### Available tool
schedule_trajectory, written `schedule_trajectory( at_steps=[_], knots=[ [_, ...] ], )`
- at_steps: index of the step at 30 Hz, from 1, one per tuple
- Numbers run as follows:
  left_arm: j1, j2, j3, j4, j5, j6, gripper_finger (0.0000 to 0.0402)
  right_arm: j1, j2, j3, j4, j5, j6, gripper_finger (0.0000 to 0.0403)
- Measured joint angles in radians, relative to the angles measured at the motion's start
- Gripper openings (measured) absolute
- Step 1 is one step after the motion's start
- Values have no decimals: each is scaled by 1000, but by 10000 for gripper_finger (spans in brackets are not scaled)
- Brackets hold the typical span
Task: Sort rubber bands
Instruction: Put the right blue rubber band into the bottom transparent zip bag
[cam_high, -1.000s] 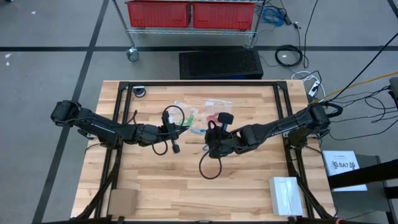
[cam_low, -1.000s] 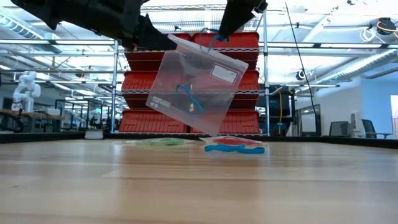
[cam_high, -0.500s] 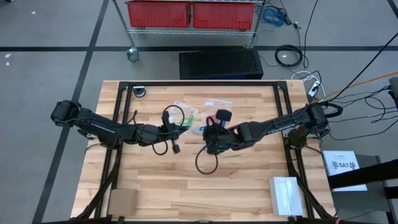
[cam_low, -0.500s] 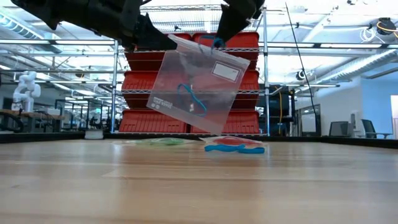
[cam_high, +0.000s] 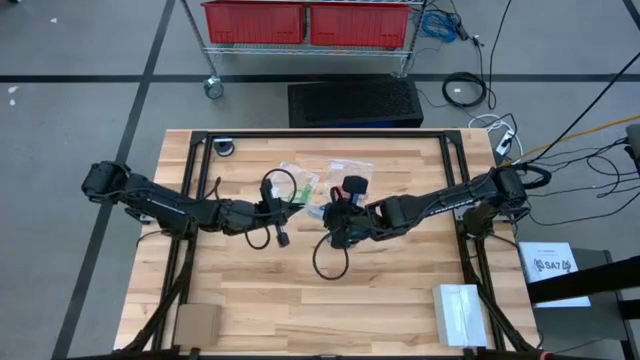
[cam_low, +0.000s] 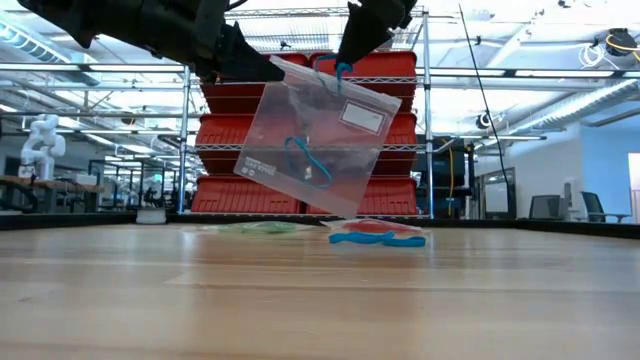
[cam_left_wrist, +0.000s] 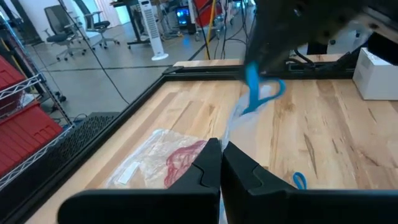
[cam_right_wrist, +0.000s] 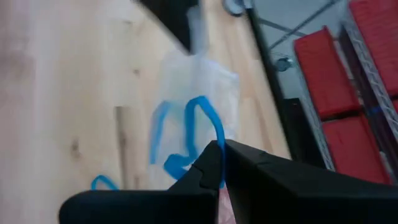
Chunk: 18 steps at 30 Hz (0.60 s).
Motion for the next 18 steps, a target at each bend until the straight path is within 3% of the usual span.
schedule_trajectory(
  at_steps=[7, 18],
  knots=[
    [0, 0, 0, 1, 0, -1, 1, -2, 53, 0, 11, -57, -28, 0],
    [0, 0, 0, 0, -1, -7, 1, 33, 58, 0, 59, -18, -46, 0]
  ],
)
